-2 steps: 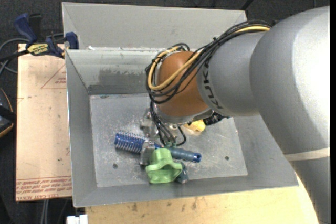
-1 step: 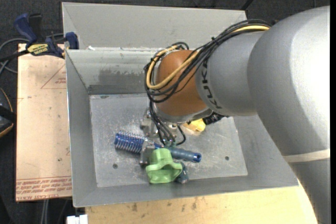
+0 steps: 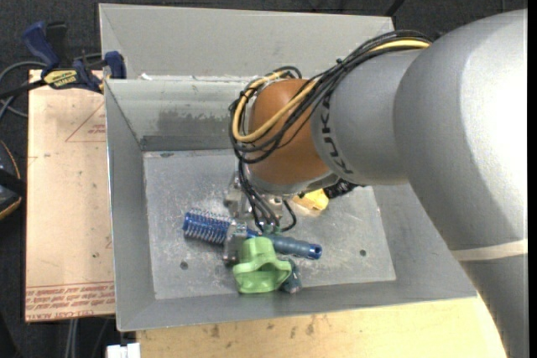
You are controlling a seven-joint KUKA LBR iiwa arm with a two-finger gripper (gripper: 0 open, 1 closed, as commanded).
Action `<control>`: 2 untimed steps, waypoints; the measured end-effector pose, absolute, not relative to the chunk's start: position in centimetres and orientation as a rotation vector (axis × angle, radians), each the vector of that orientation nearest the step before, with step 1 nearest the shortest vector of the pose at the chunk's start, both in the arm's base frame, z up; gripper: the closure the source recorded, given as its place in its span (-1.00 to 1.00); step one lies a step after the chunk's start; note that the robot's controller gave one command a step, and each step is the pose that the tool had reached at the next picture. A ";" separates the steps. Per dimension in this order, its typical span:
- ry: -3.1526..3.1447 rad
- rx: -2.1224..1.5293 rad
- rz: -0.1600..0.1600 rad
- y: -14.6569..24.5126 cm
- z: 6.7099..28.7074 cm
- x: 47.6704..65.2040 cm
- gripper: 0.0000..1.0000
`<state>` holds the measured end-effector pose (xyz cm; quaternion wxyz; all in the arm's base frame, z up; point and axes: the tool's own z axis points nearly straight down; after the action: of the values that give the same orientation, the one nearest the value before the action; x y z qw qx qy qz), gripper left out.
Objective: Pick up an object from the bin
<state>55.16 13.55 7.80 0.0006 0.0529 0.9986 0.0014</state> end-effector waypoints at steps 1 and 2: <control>3.136 0.168 0.003 13.6 7.9 55.2 -1.00; 3.136 0.170 0.003 13.7 7.9 55.3 -1.00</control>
Offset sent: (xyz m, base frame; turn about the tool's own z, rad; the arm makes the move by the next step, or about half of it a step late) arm 0.0000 0.0000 0.0000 0.0000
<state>55.26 13.66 7.93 0.0003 0.0542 0.9985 0.0010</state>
